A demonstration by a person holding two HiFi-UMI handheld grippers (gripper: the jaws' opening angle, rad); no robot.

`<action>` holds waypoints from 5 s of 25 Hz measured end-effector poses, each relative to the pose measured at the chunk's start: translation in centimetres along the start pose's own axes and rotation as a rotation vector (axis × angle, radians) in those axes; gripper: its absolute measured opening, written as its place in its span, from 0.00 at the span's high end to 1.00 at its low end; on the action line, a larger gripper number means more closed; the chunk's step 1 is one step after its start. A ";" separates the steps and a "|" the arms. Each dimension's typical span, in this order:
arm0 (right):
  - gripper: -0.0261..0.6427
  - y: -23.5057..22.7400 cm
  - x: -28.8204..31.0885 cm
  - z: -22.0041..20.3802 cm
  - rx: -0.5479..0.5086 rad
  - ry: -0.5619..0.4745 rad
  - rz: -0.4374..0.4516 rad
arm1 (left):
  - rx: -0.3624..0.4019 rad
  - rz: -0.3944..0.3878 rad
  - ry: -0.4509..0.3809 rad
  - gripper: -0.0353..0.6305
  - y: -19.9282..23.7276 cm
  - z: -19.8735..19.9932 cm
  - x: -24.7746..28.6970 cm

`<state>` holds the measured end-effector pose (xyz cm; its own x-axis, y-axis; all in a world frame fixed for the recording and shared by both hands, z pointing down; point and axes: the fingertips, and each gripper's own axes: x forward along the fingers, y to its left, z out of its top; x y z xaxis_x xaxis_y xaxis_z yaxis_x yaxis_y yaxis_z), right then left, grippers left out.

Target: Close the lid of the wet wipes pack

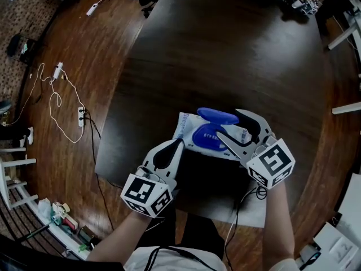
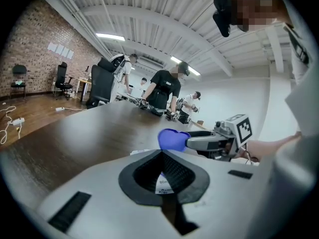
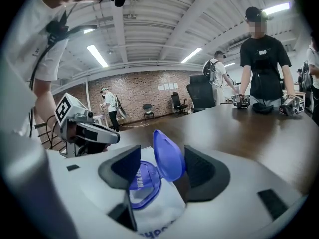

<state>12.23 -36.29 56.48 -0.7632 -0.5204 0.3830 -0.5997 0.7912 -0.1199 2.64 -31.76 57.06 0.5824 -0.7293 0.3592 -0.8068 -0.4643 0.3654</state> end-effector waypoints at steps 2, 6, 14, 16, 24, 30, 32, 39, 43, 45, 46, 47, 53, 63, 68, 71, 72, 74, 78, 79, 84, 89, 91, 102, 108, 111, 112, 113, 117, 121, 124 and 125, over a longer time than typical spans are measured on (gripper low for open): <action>0.57 0.3 -0.3 0.2 -0.006 -0.001 -0.004 | 0.003 0.000 -0.005 0.95 -0.1 0.1 -0.3; 0.57 1.0 -1.1 0.6 -0.017 -0.005 -0.009 | 0.002 -0.002 -0.016 0.95 -0.4 0.3 -0.6; 0.57 3.1 -1.8 0.2 -0.025 0.012 0.004 | 0.002 0.004 -0.015 0.95 -0.6 -0.1 -1.0; 0.57 3.6 -2.0 0.1 -0.022 0.015 0.005 | 0.003 0.005 -0.016 0.95 -0.7 -0.1 -1.2; 0.57 5.0 -1.8 -0.4 -0.015 0.025 0.007 | 0.013 0.002 -0.007 0.95 -0.2 -0.3 -2.0; 0.57 5.9 -1.5 -0.8 0.000 0.029 0.018 | 0.016 0.003 -0.009 0.95 -0.2 -0.3 -2.2; 0.57 6.2 -1.4 -1.4 0.002 0.041 0.025 | 0.017 0.001 -0.010 0.95 -0.3 -0.4 -2.2; 0.57 7.4 -0.5 -2.7 -0.003 0.086 0.038 | 0.016 -0.005 -0.012 0.95 -0.3 -0.3 -2.4; 0.57 7.7 -0.1 -3.3 0.002 0.106 0.046 | 0.022 -0.003 -0.010 0.95 -0.3 -0.4 -2.6; 0.57 7.6 0.0 -3.8 0.000 0.125 0.047 | 0.022 -0.003 -0.012 0.95 -0.3 -0.3 -2.5; 0.57 7.6 0.1 -4.0 -0.004 0.136 0.047 | 0.023 -0.004 -0.013 0.95 -0.3 -0.2 -2.4; 0.57 7.6 0.3 -4.2 -0.010 0.147 0.048 | 0.023 -0.004 -0.014 0.95 -0.2 -0.2 -2.4; 0.57 7.9 0.7 -5.3 -0.030 0.222 0.056 | 0.016 -0.006 -0.010 0.95 0.2 -0.3 -2.6; 0.57 8.1 1.2 -6.4 -0.041 0.308 0.035 | 0.015 -0.010 -0.018 0.95 0.7 0.1 -3.6; 0.57 8.1 1.4 -7.0 -0.059 0.345 0.002 | 0.013 -0.007 -0.026 0.95 0.8 0.1 -4.5; 0.57 8.0 1.4 -7.0 -0.061 0.339 -0.008 | 0.013 -0.009 -0.025 0.95 1.0 0.1 -5.0; 0.57 8.0 1.4 -6.9 -0.059 0.331 -0.011 | 0.012 -0.010 -0.027 0.95 1.0 0.1 -5.2; 0.57 8.0 1.3 -6.5 -0.053 0.307 -0.029 | 0.013 -0.014 -0.036 0.95 1.0 0.5 -5.7; 0.57 9.0 0.2 -4.5 -0.020 0.237 -0.080 | 0.023 -0.033 -0.065 0.95 0.6 2.1 -7.3; 0.57 9.7 -0.3 -3.7 -0.007 0.216 -0.092 | 0.025 -0.038 -0.068 0.95 0.5 2.5 -7.9; 0.57 11.2 -6.3 4.9 0.127 -0.026 -0.255 | 0.077 -0.124 -0.112 0.95 -2.1 7.6 -9.6; 0.57 14.3 -15.0 12.5 0.173 -0.231 -0.469 | 0.162 -0.227 -0.206 0.95 -6.0 14.6 -13.4; 0.57 16.1 -17.3 14.2 0.167 -0.271 -0.525 | 0.183 -0.263 -0.232 0.95 -7.3 16.6 -15.1; 0.95 21.8 -24.0 14.7 0.176 -0.370 -0.727 | 0.218 -0.358 -0.239 0.95 -10.1 17.7 -21.1; 0.95 24.7 -25.9 13.8 0.196 -0.373 -0.794 | 0.213 -0.417 -0.224 0.95 -10.8 16.8 -21.9; 0.95 26.1 -26.5 14.3 0.194 -0.380 -0.793 | 0.216 -0.435 -0.210 0.95 -11.3 16.4 -22.1; 0.95 26.6 -26.5 14.5 0.187 -0.379 -0.782 | 0.212 -0.436 -0.205 0.95 -11.4 16.2 -22.3; 0.95 27.3 -26.5 14.8 0.178 -0.378 -0.771 | 0.208 -0.435 -0.203 0.95 -11.5 16.1 -22.5; 0.95 29.7 -27.3 15.5 0.150 -0.390 -0.735 | 0.211 -0.435 -0.218 0.95 -12.8 15.6 -24.8; 0.95 33.7 -29.3 15.3 0.115 -0.411 -0.690 | 0.230 -0.422 -0.250 0.95 -15.0 14.1 -28.5; 0.95 37.6 -31.7 13.6 0.122 -0.441 -0.673 | 0.233 -0.414 -0.278 0.95 -16.8 11.5 -31.7; 0.95 38.9 -32.5 12.7 0.129 -0.449 -0.669 | 0.233 -0.408 -0.284 0.95 -17.5 10.4 -33.0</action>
<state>10.63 7.35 27.72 -0.2407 -0.9705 0.0108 -0.9649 0.2381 -0.1112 -3.51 -4.86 29.88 0.8290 -0.5585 -0.0294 -0.5403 -0.8134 0.2156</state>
